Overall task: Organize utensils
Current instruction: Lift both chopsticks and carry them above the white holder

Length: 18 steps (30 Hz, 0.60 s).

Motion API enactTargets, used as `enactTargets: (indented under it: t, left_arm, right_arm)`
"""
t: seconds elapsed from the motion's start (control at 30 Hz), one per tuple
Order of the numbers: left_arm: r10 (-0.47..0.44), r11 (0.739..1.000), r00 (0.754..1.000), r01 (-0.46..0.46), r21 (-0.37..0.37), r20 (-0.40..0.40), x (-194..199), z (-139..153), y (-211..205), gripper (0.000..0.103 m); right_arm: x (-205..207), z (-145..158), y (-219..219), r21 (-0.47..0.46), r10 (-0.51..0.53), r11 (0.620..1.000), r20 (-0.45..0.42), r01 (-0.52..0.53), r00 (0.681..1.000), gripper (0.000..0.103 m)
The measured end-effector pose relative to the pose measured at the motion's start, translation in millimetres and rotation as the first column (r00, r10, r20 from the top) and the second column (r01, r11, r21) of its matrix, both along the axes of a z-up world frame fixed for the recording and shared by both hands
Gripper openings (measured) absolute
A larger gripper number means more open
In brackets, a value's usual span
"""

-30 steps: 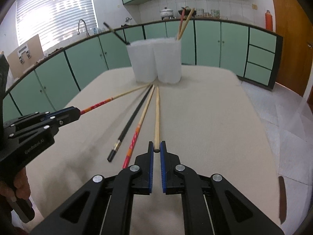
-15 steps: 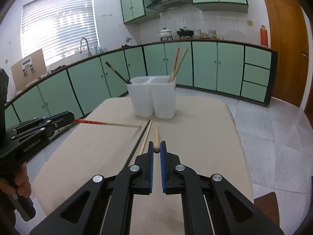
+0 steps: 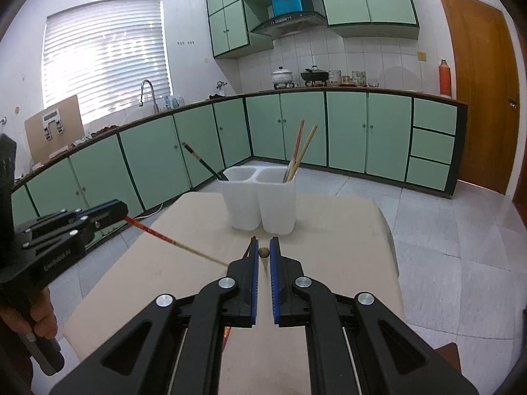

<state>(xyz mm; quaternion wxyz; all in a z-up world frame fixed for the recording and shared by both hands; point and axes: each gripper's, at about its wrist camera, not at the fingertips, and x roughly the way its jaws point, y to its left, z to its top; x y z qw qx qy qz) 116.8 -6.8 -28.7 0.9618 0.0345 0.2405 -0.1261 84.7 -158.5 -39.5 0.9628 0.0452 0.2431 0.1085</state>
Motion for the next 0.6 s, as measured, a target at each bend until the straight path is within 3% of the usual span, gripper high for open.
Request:
enactTargets:
  t: [0.6]
  left_arm:
    - [-0.048, 0.997, 0.999, 0.047, -0.058, -0.020, 16.6, 38.0, 7.7, 0.005]
  right_arm:
    - [27.9, 48.7, -1.8, -0.058, 0.065, 0.996, 0.022, -0.063, 0.998, 0.007]
